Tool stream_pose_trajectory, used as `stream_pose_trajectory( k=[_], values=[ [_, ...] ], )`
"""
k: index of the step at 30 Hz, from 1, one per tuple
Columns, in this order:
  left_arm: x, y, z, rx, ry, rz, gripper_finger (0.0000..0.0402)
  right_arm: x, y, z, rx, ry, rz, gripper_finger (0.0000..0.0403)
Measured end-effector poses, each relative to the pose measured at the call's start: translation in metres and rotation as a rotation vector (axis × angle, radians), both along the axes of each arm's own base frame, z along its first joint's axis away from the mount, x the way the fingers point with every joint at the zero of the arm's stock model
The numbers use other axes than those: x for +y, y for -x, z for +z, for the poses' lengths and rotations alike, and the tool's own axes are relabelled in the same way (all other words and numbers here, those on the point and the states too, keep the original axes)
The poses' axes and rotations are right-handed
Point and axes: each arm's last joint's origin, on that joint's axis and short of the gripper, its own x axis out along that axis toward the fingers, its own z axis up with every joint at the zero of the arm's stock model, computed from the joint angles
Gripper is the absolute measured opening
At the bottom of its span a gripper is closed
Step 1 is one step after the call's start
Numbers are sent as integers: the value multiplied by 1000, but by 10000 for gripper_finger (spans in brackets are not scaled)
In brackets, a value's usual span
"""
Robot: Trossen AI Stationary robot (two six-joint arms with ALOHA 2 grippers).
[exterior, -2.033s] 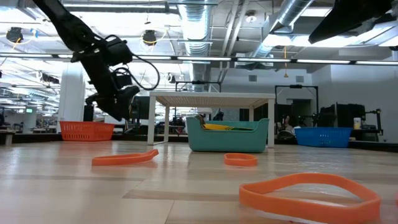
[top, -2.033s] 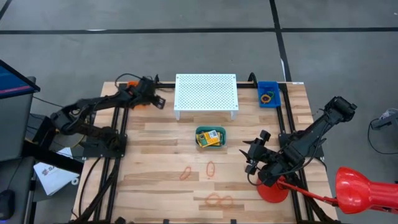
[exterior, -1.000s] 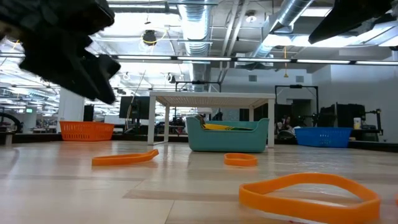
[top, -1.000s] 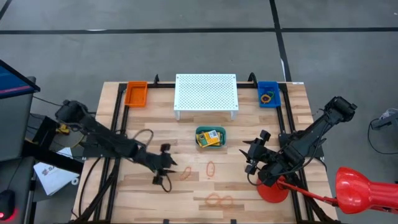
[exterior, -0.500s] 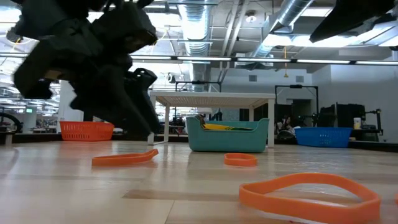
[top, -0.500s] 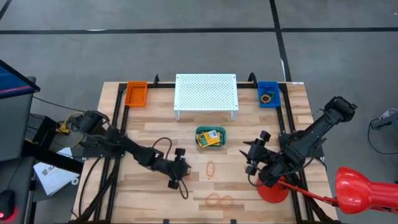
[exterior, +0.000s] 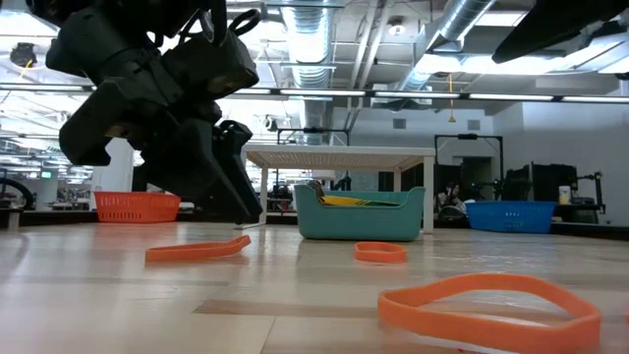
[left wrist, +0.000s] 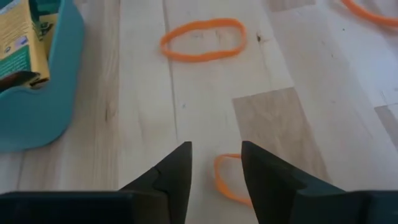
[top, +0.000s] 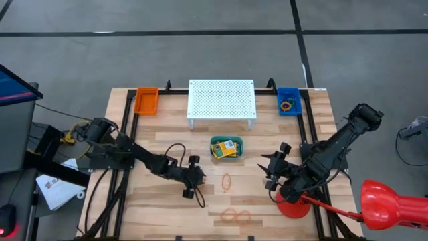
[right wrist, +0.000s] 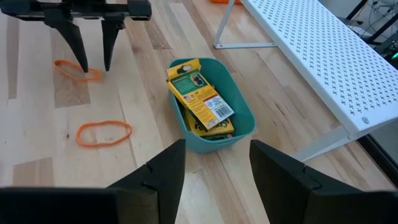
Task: Pick & Place Office Desk Supplies
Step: Put the orange rubber band into the orange bin
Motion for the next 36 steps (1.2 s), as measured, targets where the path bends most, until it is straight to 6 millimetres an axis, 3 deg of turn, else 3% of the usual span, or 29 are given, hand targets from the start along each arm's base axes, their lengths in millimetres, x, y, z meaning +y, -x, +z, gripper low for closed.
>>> stream_pose_trajectory(
  k=[6, 12, 17, 20, 25, 30, 36],
  values=[
    [0, 0, -1, 3, 2, -2, 121, 0, 0, 0, 1, 3, 2, 175],
    [-3, -5, -21, 20, 6, -13, 118, 0, 0, 0, 0, 3, 3, 175],
    [-2, -8, -26, 10, -5, 2, 115, 0, 0, 0, -1, 2, 3, 175],
    [-1, -8, -27, 14, -2, 2, 89, 0, 0, 0, -2, 3, 3, 175],
    [3, -10, -27, 19, 33, 18, 11, 0, 0, 0, -2, 3, 3, 175],
    [5, -11, -22, -17, 18, 36, 2, 0, -1, 0, -4, 2, 3, 175],
    [16, 5, 3, 13, -142, 196, 1, 0, 0, 0, -3, 1, 3, 175]
  ],
)
